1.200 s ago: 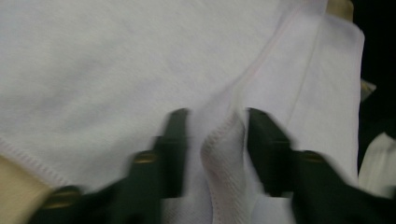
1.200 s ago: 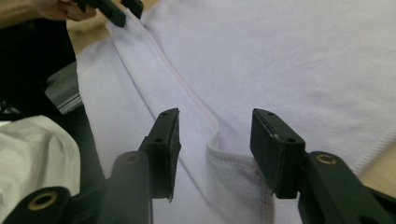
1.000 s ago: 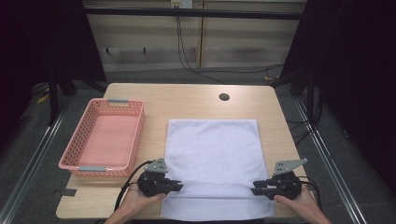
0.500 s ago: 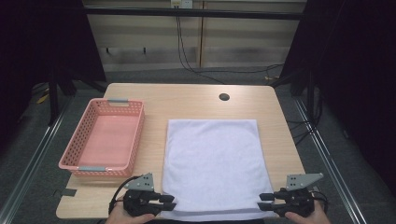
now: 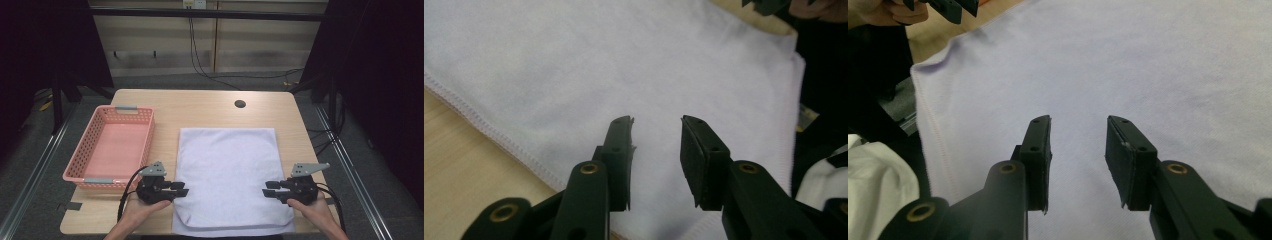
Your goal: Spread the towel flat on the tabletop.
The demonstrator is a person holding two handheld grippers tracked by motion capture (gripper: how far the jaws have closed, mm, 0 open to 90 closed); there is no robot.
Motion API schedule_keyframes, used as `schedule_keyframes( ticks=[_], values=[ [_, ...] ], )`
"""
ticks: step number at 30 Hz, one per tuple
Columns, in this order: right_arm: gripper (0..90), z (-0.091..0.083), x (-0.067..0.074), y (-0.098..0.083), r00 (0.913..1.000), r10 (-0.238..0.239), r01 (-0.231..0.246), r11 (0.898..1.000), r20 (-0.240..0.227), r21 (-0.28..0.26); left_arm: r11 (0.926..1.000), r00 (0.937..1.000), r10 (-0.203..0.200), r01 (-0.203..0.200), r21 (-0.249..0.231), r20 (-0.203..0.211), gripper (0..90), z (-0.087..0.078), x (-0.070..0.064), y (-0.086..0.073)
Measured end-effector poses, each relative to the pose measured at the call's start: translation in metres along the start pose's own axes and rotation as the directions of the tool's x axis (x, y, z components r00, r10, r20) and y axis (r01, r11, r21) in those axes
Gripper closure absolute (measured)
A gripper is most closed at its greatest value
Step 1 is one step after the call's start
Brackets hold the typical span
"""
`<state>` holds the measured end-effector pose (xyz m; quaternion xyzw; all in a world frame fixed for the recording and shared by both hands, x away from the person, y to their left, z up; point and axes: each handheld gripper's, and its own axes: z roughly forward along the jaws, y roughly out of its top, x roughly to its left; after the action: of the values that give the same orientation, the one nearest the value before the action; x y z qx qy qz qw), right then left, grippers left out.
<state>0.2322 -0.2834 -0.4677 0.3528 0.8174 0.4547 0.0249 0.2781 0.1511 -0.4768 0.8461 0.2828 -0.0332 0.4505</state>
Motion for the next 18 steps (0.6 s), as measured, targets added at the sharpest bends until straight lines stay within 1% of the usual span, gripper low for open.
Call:
schedule_keyframes(
  ticks=[1,2,3,4,5,7,9,10,11,13,14,15,16,17,18],
  values=[
    [61.9,0.004,-0.002,0.001,0.9999,-0.002,0.002,1.0,0.011,0.01,0.9999,0.9999,-0.016,0.016,0.006,0.004,63.4,0.005,0.003,0.002],
    [61.1,0.007,-0.005,0.003,0.9998,-0.002,0.001,1.0,0.022,0.015,0.9998,0.9999,-0.017,0.017,0.013,-0.002,62.8,0.01,0.006,0.004],
    [60.9,0.011,-0.007,0.005,0.9998,0.0,0.0,1.0,0.02,0.024,0.9996,0.9998,-0.012,0.012,0.025,-0.016,62.4,0.014,0.008,0.007],
    [60.7,0.014,-0.01,0.007,0.9996,-0.005,0.004,0.999,0.029,0.034,0.9993,0.9995,-0.013,0.014,0.034,-0.028,61.1,0.018,0.011,0.009],
    [60.2,0.017,-0.013,0.009,0.9989,-0.009,0.007,0.999,0.045,0.041,0.9994,0.9992,-0.015,0.016,0.031,-0.038,60.9,0.022,0.014,0.011],
    [60.2,0.024,-0.023,0.013,0.9991,0.002,-0.004,0.999,0.043,0.046,0.999,0.9983,-0.035,0.036,0.027,-0.047,60.5,0.026,0.02,0.015],
    [59.5,0.032,-0.033,0.017,0.9982,0.007,-0.011,0.998,0.06,0.059,0.9988,0.9971,-0.038,0.04,0.029,-0.067,60.7,0.032,0.025,0.02],
    [59.4,0.036,-0.038,0.018,0.9978,0.009,-0.013,0.998,0.066,0.068,0.9986,0.996,-0.044,0.046,0.026,-0.078,60.4,0.035,0.028,0.021],
    [59.2,0.04,-0.043,0.02,0.9964,0.014,-0.02,0.997,0.084,0.076,0.9981,0.9947,-0.049,0.052,0.032,-0.091,60.2,0.039,0.031,0.022],
    [59.0,0.049,-0.053,0.024,0.9928,0.019,-0.03,0.995,0.118,0.09,0.9973,0.99,-0.057,0.063,0.039,-0.129,57.9,0.045,0.036,0.024],
    [58.9,0.053,-0.058,0.026,0.9899,0.015,-0.028,0.996,0.141,0.09,0.9968,0.9899,-0.062,0.068,0.043,-0.127,57.7,0.048,0.038,0.023],
    [58.5,0.056,-0.062,0.027,0.9891,0.028,-0.041,0.995,0.144,0.088,0.9977,0.99,-0.049,0.055,0.04,-0.132,58.4,0.048,0.039,0.022],
    [58.6,0.058,-0.065,0.028,0.9887,0.022,-0.036,0.995,0.148,0.092,0.998,0.9898,-0.044,0.05,0.039,-0.136,60.4,0.048,0.038,0.022],
    [58.8,0.06,-0.066,0.028,0.9878,0.027,-0.043,0.994,0.153,0.098,0.9979,0.9899,-0.04,0.046,0.044,-0.136,60.1,0.048,0.037,0.022],
    [58.5,0.06,-0.067,0.027,0.9889,0.026,-0.04,0.995,0.147,0.092,0.9979,0.9903,-0.046,0.052,0.04,-0.131,59.2,0.048,0.038,0.021]
  ],
)
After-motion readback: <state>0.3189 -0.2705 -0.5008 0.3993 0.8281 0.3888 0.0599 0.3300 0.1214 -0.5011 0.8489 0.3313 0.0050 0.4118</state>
